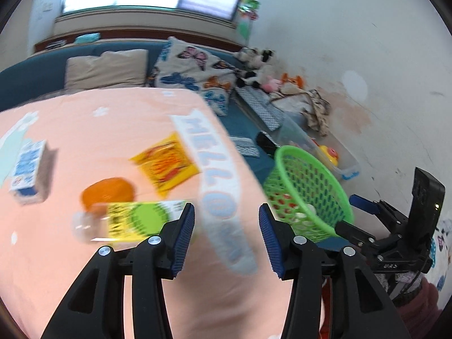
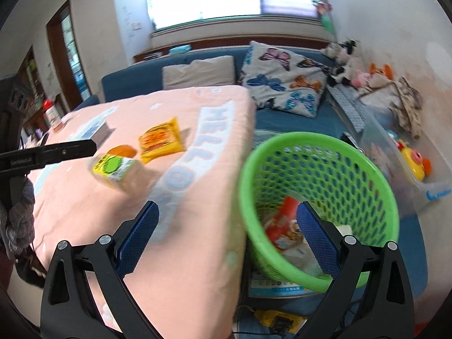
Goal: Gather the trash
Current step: 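Move both tools back over the table toward the lime juice bottle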
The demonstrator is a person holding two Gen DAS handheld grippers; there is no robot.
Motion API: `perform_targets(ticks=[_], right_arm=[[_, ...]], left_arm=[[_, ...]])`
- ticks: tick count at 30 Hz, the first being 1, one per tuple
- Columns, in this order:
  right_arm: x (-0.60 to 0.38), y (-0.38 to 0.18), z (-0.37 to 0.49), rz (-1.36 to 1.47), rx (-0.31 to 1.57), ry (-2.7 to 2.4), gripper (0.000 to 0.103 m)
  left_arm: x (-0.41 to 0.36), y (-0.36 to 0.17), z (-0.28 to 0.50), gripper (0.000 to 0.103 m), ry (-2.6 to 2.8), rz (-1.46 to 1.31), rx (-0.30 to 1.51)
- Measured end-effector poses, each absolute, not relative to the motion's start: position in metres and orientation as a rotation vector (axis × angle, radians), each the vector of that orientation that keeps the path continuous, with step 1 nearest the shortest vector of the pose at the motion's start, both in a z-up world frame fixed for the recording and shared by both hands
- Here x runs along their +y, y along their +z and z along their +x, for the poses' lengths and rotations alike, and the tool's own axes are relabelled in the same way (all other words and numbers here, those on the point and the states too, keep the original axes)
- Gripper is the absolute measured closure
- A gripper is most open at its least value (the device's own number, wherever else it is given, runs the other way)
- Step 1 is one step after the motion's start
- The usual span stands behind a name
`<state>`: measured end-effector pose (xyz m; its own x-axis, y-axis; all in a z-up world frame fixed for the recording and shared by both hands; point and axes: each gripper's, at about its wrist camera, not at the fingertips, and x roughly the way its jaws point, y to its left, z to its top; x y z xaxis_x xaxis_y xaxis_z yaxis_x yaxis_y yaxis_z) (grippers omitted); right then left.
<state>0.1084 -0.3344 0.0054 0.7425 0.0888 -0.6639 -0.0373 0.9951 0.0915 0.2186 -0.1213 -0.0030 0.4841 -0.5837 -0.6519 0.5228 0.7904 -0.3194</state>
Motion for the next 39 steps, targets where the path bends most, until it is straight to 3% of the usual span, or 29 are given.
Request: perform_targets(ticks=[19, 39], right_arm=[[-0.235, 0.012, 0.155, -0.106, 0.75, 0.325, 0.006], [-0.128, -0.045, 0.26, -0.462, 0.854, 0.672, 0.008]], left_arm=[[-0.013, -0.015, 0.238, 0.057, -0.48, -0.175, 0.831], [0.033, -0.029, 0.278, 0.057, -0.414, -0.168, 0.865]])
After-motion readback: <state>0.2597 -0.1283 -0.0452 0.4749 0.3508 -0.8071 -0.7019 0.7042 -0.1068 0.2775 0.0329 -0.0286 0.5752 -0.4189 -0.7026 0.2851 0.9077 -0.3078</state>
